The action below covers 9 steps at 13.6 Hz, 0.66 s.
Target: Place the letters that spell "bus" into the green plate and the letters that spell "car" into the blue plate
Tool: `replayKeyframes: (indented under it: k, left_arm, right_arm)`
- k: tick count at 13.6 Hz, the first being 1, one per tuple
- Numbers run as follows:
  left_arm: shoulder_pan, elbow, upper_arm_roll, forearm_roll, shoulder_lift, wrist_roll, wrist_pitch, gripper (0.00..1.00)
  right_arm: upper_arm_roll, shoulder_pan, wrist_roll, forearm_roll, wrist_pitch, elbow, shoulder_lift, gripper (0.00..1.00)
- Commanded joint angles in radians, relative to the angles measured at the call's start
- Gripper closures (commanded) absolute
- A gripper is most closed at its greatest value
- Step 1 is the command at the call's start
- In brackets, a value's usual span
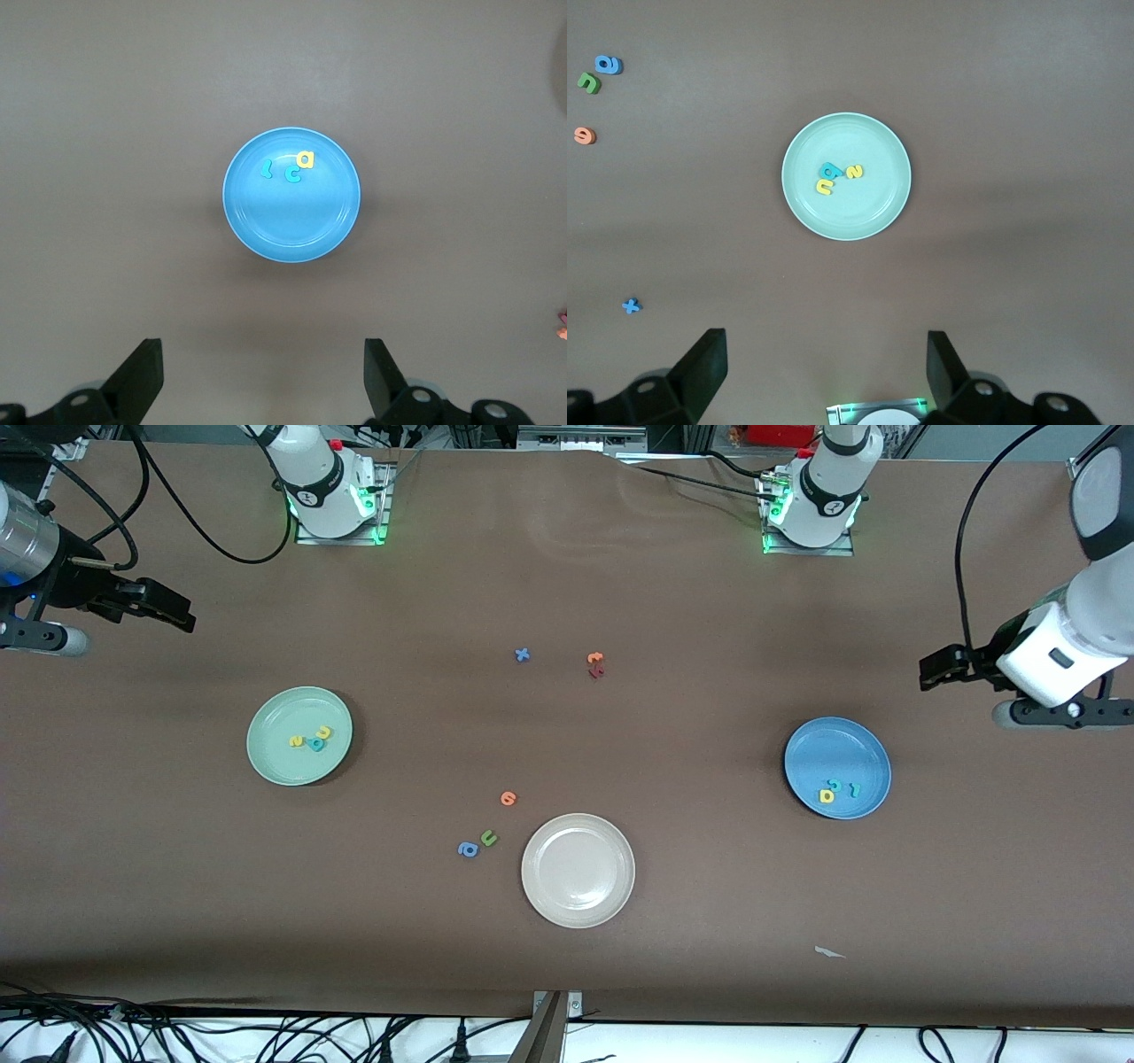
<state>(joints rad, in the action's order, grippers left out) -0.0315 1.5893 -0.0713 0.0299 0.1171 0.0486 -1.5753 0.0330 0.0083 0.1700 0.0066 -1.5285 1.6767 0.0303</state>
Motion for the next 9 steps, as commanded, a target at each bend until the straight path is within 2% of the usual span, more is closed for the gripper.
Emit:
replayKeyframes:
  k: [1, 9]
  left_arm:
    - [0.007, 0.0, 0.016, -0.028, -0.001, -0.036, 0.017, 0.0]
    - [0.004, -0.011, 0.012, -0.028, 0.003, -0.03, 0.011, 0.0]
  right_arm:
    - [-0.004, 0.002, -0.012, -0.013, 0.014, -0.022, -0.009, 0.0]
    - [-0.004, 0.002, -0.012, -0.014, 0.016, -0.022, -0.009, 0.0]
